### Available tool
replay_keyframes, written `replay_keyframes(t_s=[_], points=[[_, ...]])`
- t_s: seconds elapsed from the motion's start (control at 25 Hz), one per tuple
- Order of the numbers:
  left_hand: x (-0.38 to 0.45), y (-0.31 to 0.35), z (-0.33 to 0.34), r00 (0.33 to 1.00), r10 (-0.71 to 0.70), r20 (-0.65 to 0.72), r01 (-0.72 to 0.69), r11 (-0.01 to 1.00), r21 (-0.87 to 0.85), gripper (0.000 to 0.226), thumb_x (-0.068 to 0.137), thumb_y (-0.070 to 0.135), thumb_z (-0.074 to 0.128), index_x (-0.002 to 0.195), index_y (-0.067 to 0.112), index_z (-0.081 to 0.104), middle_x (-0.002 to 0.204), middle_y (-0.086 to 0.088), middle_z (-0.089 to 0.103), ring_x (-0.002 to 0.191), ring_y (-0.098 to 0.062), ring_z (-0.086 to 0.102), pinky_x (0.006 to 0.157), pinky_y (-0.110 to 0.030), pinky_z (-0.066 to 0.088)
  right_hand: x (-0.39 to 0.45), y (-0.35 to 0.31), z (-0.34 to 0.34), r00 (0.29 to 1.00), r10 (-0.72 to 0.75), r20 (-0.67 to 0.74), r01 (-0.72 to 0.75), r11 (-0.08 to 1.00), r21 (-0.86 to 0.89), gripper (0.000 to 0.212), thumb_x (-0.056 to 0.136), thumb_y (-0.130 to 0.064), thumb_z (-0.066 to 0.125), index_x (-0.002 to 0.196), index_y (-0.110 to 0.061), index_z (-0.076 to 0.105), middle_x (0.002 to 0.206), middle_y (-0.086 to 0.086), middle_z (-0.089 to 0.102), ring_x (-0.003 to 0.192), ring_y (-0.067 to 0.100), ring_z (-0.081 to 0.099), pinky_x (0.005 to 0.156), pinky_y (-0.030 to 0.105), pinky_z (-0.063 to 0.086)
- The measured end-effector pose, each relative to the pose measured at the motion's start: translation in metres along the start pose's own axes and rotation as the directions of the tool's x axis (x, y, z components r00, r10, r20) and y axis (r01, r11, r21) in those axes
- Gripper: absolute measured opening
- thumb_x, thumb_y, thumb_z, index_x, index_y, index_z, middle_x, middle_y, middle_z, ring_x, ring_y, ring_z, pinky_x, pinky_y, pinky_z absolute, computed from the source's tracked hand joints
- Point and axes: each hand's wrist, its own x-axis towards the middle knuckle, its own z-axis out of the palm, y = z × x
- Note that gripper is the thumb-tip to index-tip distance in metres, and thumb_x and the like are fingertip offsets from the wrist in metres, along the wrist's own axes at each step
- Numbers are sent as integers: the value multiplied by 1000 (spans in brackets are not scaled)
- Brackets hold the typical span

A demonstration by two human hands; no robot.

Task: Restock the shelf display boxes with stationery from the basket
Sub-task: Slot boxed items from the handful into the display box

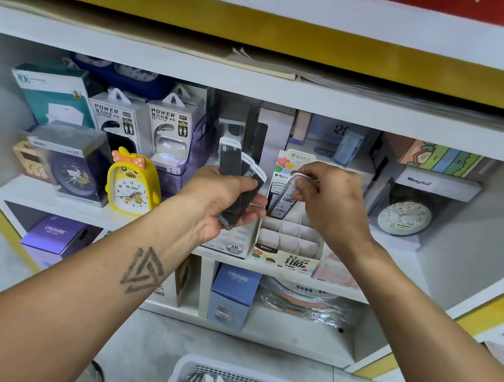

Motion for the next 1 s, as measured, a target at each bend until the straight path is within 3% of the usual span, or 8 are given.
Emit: replay_keyframes(t_s=[0.16, 0.36, 0.52, 0.68, 0.8, 0.88, 0.92, 1.0], points=[[0, 0, -2, 1000, 0, -2, 0, 1000, 4, 4, 97, 5, 58, 101, 3, 59, 84, -24, 72, 49, -27, 66, 43, -25, 53, -2, -5, 3, 994, -109, -7, 105, 968, -227, 16, 96, -21, 59, 84, -15, 68, 76, 1, 68, 75, 26, 62, 70, 41, 51], [0, 1, -4, 1000, 1, 8, -1, 1000, 6, 4, 97, 5, 58, 100, 4, 59, 82, -24, 73, 50, -28, 67, 44, -25, 52, 0, -6, 3, 992, -106, -62, 98, 988, -123, 15, 96, -23, 63, 86, -15, 70, 71, 1, 70, 69, 23, 63, 69, 39, 52], [0, 1, -3, 1000, -2, 14, 2, 1000, 4, 3, 97, 5, 58, 99, 3, 59, 79, -23, 73, 49, -28, 67, 44, -25, 53, -4, 4, 13, 998, -57, 15, 58, 994, -89, 14, 96, -10, 60, 109, -13, 61, 82, 9, 71, 76, 30, 66, 71, 41, 54], [-1, 1, -5, 1000, -8, 26, 8, 1000, 11, 4, 97, 5, 57, 100, 3, 59, 80, -23, 73, 51, -28, 66, 44, -25, 53, -7, 13, 20, 979, -176, 100, 194, 957, -218, 20, 90, 3, 58, 100, -6, 73, 97, 10, 71, 89, 32, 66, 76, 44, 55], [-1, 1, -5, 997, -30, 67, 27, 999, 39, 7, 97, 6, 58, 103, 2, 57, 78, -22, 73, 50, -27, 67, 43, -24, 52, -11, 12, 24, 985, -120, 125, 152, 946, -285, 27, 89, 3, 60, 108, -8, 76, 114, 6, 63, 101, 29, 64, 81, 42, 55], [-2, 1, -5, 993, -52, 104, 47, 997, 58, 9, 96, 6, 59, 104, 2, 58, 77, -21, 73, 50, -26, 67, 43, -25, 52, -9, 7, 23, 997, -38, 62, 47, 989, -138, 21, 94, -4, 59, 108, -10, 74, 109, 6, 64, 91, 24, 64, 81, 39, 54], [-2, 0, -4, 989, -64, 130, 56, 996, 67, 9, 96, 6, 60, 103, 2, 60, 78, -22, 73, 51, -26, 67, 43, -25, 52, -7, 3, 21, 997, 50, 65, -52, 998, 36, 17, 96, -9, 60, 107, -11, 73, 101, 7, 68, 81, 21, 65, 77, 37, 55], [-4, -1, -2, 979, -89, 182, 73, 993, 90, 10, 95, 6, 61, 103, 1, 63, 86, -25, 73, 55, -27, 68, 45, -26, 52, -4, -7, 16, 953, 223, 207, -295, 845, 447, 10, 96, -18, 65, 104, -13, 70, 80, 6, 73, 63, 16, 66, 58, 31, 53]])
